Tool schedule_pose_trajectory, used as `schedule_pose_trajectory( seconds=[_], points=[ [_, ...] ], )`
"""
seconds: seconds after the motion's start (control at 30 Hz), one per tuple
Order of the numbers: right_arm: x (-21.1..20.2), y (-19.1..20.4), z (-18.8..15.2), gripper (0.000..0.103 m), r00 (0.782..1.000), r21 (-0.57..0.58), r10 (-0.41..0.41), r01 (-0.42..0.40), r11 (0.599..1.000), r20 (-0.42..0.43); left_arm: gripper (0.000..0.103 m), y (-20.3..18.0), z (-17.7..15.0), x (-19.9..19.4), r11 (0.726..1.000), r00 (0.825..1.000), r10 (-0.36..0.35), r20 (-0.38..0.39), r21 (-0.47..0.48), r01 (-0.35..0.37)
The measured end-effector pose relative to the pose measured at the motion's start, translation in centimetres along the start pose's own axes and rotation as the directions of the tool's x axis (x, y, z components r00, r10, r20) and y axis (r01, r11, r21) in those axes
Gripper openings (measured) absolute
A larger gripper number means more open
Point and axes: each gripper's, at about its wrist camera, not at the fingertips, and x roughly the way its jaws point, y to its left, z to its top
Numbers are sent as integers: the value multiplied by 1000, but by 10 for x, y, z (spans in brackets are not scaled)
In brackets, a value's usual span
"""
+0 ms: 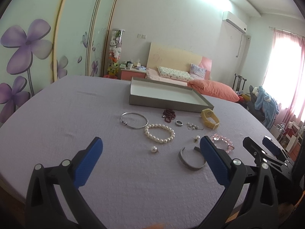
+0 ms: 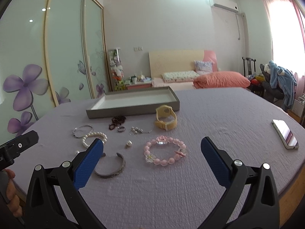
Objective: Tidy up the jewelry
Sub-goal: 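Grasp the pink beaded bracelet with the right tool while the left tool grasps a pearl earring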
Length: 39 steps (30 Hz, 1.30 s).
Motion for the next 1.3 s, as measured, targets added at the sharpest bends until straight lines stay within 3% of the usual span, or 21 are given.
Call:
schedule_pose_trajectory(
  seconds=[0.17,0.33,0.7,0.77,1.03,1.17,1.3],
  points=[
    [27,-11,-2,102,992,18,-43,45,999,-119,101,6,-6,18,1000,998,20,-58,6,-20],
    [52,-24,2,88,971,3,-84,87,996,-224,101,6,-11,37,1000,991,22,-133,25,-19],
    [106,-39,4,65,894,-74,-146,126,989,-424,101,4,-8,77,998,970,24,-244,59,-9],
    [108,-42,5,64,894,-62,-133,117,991,-429,101,4,-8,82,997,966,31,-257,71,-14],
    [115,-41,12,43,892,-47,-83,69,996,-445,101,2,-7,98,996,953,24,-301,89,4],
    [118,-41,14,16,894,-44,-60,45,998,-444,101,1,-7,101,996,951,19,-308,87,9],
    [119,-41,15,14,897,-21,-32,25,999,-440,101,1,-7,102,996,950,19,-312,91,10]
  ],
)
